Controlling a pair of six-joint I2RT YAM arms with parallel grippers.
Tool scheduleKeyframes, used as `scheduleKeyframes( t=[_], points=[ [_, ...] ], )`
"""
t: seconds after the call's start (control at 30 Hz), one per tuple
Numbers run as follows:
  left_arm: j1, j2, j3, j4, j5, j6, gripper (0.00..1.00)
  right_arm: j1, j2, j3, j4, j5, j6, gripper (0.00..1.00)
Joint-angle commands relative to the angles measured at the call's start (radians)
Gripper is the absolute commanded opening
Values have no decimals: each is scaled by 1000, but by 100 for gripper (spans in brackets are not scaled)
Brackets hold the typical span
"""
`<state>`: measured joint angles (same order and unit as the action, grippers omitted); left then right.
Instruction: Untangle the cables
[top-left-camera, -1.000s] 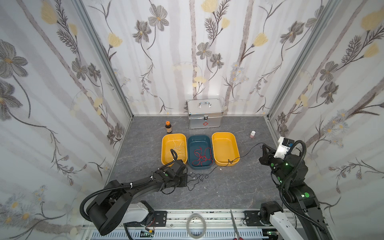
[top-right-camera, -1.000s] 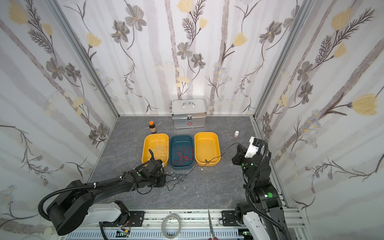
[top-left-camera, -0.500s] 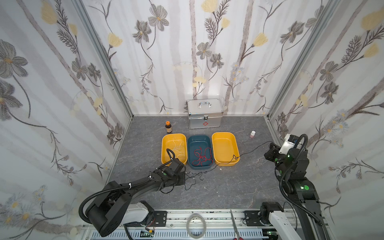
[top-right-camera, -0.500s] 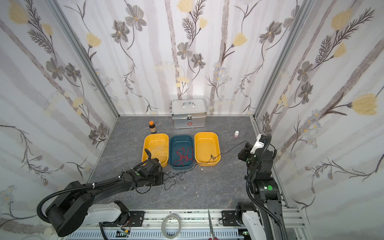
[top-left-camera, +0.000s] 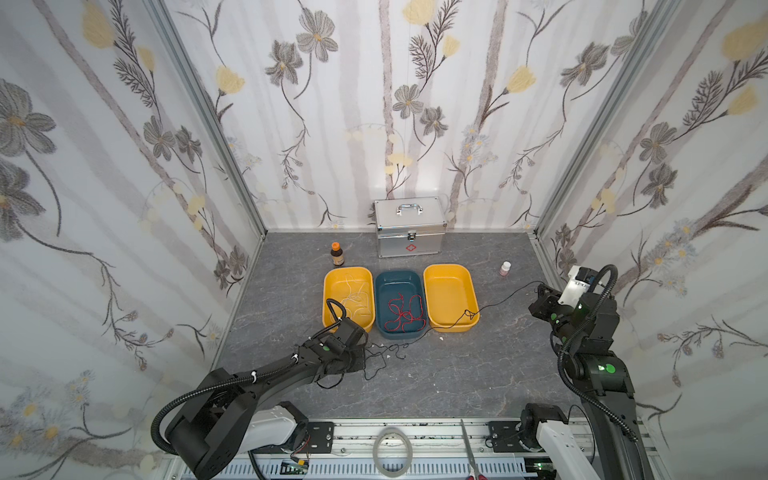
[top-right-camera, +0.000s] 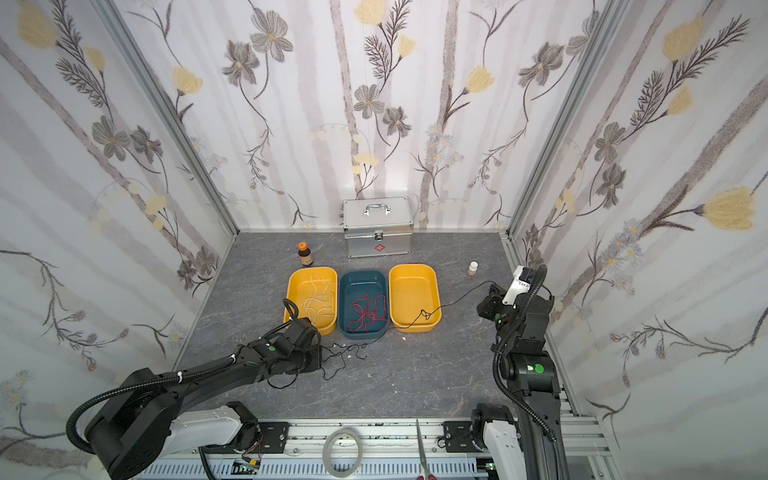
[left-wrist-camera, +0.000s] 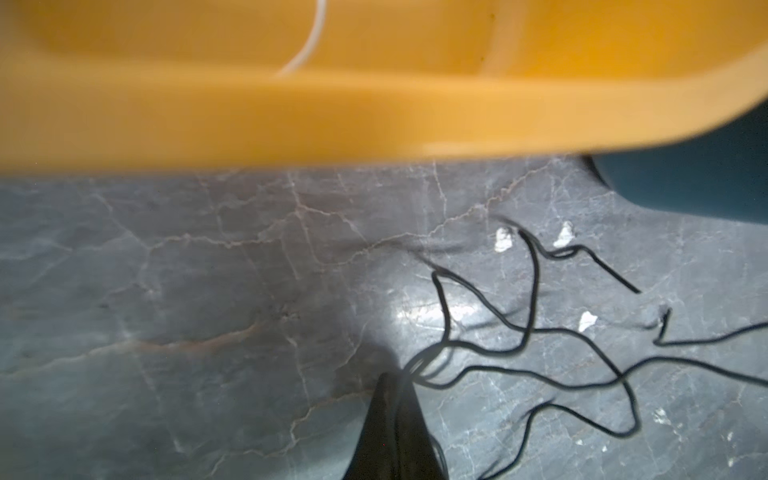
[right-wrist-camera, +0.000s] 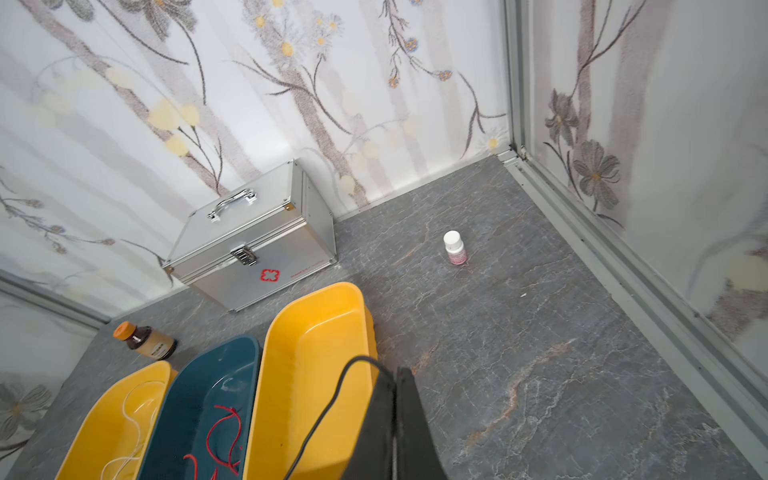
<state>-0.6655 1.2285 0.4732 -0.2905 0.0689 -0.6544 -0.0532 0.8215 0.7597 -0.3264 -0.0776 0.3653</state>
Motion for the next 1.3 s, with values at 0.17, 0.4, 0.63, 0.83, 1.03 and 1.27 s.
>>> scheduleKeyframes(
  t=[0.17,0.4,0.63,0.83,1.03,1.27],
  points=[
    [1,-48,26,-51,62,17,31,73,21,-91,120,-213,42,0],
    [1,-107,70,-132,37,27,50,199,30,-125,159,-245,72,0],
    [-2,-173,122,-131,112,57,68,241,-1,-148,211,-375,105,0],
    [-56,-163,170,1,194,115,73,295,-7,-130,208,-406,109,0],
    [-159,-59,232,113,181,219,76,318,-63,-113,214,-481,150,0],
    [-184,27,226,320,210,277,79,325,-155,-130,228,-552,224,0]
  ],
)
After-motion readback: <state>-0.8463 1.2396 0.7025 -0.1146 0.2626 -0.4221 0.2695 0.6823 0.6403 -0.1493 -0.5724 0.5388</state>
